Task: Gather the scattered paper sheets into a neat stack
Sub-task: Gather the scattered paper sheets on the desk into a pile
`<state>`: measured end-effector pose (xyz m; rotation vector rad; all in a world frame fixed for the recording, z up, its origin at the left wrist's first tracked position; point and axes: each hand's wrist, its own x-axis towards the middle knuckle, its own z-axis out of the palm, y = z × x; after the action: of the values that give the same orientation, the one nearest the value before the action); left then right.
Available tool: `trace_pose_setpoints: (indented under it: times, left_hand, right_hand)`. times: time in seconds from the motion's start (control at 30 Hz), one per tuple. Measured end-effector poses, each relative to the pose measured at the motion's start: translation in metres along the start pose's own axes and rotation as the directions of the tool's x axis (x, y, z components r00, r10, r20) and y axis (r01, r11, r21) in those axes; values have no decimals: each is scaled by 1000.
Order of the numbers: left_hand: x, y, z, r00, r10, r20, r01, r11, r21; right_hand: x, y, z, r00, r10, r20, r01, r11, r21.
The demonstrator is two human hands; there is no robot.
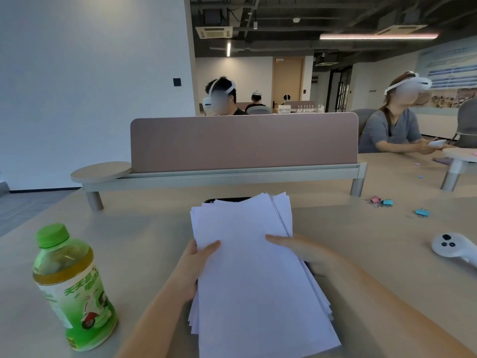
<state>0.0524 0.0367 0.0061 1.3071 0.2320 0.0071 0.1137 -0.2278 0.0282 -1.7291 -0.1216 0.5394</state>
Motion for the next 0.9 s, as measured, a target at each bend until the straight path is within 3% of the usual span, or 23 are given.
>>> trace_pose_setpoints:
  times: [0.1, 0.2, 0.33, 0.4, 0.43, 0.5, 0.63, 0.67, 0.73, 0.77, 0.8, 0.9]
  left_hand:
    - [2, 4, 0, 995, -53, 80, 52, 999, 10]
    - [4, 5, -7, 976, -194, 102, 198, 979, -38]
    - [1, 2, -8, 959, -191, 209, 263, 875, -407]
    - [-2, -1, 4, 973, -128, 193, 204, 868, -453]
    - [-4, -4, 13, 978, -117, 175, 178, 903, -390]
    - [-10, -9, 29, 980, -95, 175, 133, 966, -222]
    - [-7, -20, 18, 998, -20, 61, 24, 997, -73]
    - [-6, -19, 14, 999, -4, 36, 6, 999, -41]
    - [-3, -18, 8, 1000, 0, -30, 0, 1000, 12]
    - [-3, -16, 9, 999, 4, -46, -2, 999, 33]
    - [-2, -15, 10, 998, 11, -56, -7, 998, 55]
    - [-4, -14, 14, 998, 44, -43, -37, 990, 136]
  right_hand:
    - [1, 3, -2, 998, 3, -61, -2, 1000, 29]
    - [8, 13, -12, 961, -4, -276, 46, 988, 148]
    - [19, 28, -11, 803, 125, -583, 171, 888, 427]
    - [11, 25, 1, 714, 166, -681, 241, 854, 461]
    - [7, 24, 10, 699, 177, -693, 259, 841, 475]
    - [4, 29, 26, 725, 171, -667, 296, 798, 525]
    - [-3, 28, 24, 840, 163, -518, 193, 803, 564]
    - [-5, 26, 12, 831, 138, -539, 212, 817, 537]
    - [-4, 21, -23, 692, 73, -719, 215, 929, 302]
    - [-4, 18, -40, 612, 27, -790, 76, 993, 93]
    - [-3, 16, -53, 586, -26, -810, -92, 991, -98]
    - [10, 14, -66, 754, -127, -645, -239, 861, -449]
